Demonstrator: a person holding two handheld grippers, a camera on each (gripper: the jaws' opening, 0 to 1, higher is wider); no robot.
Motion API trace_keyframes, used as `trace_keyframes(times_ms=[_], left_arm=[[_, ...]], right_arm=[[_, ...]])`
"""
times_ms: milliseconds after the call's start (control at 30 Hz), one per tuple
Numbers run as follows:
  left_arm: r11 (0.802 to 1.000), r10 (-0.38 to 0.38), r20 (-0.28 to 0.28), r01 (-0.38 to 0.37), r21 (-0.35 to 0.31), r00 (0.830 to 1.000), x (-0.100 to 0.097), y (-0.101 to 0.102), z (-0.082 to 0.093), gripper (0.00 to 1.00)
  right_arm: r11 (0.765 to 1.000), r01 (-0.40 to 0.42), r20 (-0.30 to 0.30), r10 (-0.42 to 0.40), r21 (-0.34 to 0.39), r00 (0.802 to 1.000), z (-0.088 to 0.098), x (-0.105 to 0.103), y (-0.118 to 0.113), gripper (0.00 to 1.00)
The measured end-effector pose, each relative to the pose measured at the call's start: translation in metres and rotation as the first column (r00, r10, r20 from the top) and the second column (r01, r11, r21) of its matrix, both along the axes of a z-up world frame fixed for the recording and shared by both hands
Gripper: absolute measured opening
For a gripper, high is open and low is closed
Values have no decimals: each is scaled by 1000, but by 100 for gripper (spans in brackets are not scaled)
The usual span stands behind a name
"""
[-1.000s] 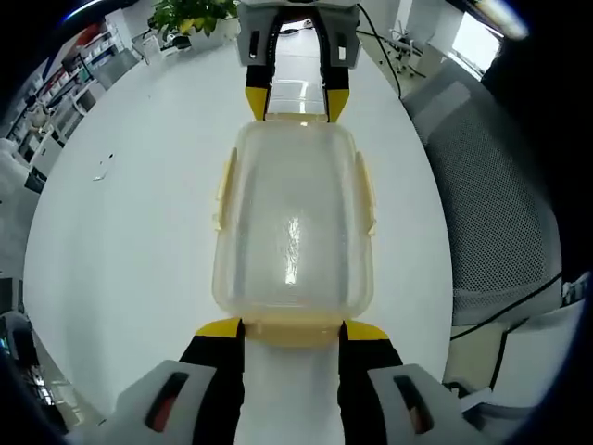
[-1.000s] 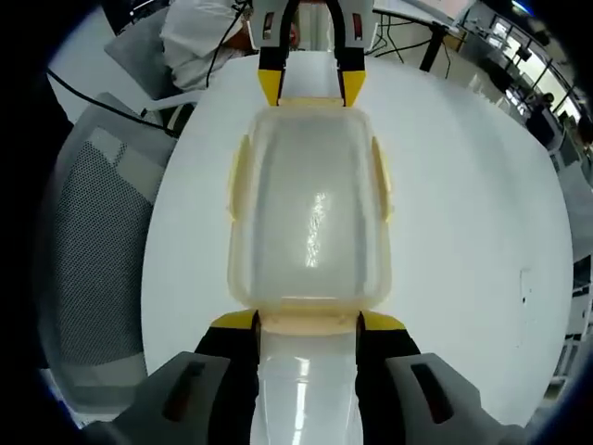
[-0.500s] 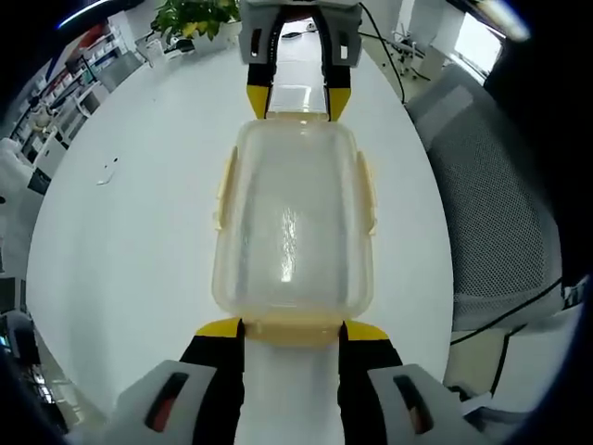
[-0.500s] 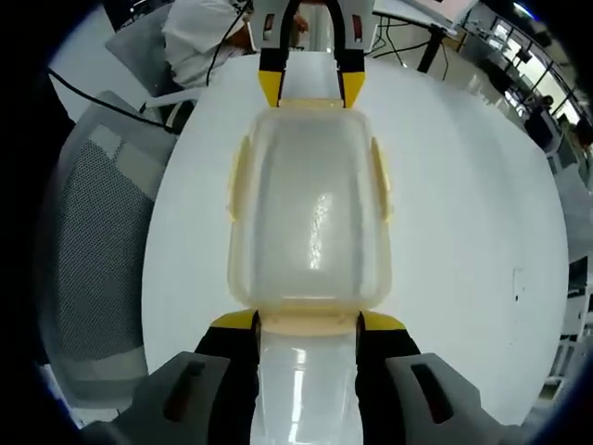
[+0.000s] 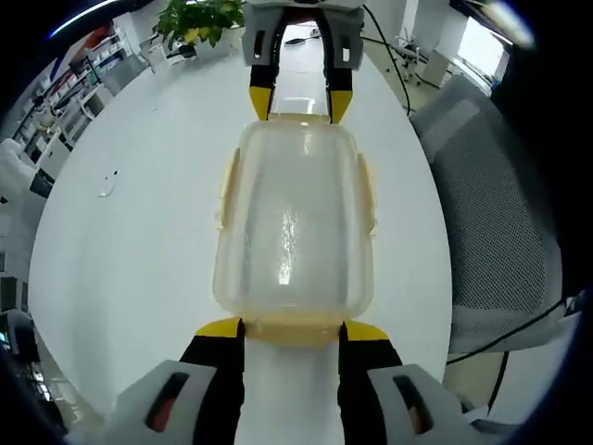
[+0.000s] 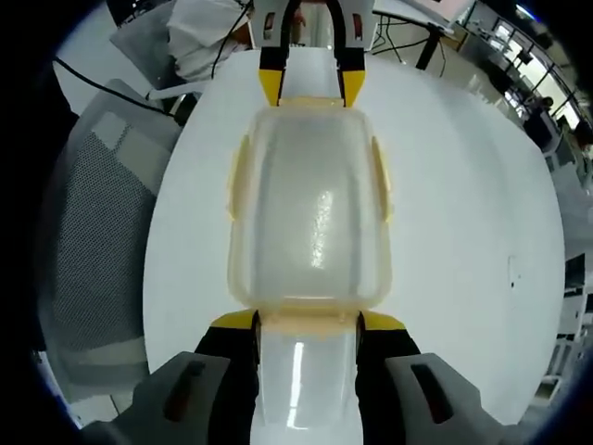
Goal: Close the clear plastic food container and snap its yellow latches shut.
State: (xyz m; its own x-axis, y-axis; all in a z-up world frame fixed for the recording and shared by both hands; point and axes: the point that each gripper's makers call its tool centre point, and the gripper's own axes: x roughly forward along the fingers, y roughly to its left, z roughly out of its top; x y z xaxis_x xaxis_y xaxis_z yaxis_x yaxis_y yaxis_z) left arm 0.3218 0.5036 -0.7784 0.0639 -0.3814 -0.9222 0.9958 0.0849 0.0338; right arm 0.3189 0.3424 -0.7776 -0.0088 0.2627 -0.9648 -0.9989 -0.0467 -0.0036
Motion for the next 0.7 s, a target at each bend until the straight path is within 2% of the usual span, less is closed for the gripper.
trace_keyframes(times_ms=[300,700], left_arm=[[1000,22,-2,-22,4,1000,0,-15,5,33],[999,45,-6,-45,12,999,-8,-47,6,33]], right_arm=[[1000,-19,-13,20,18,1000,-1,1,-16,37],[999,-34,-19,35,26,999,0,-4,-46,37]])
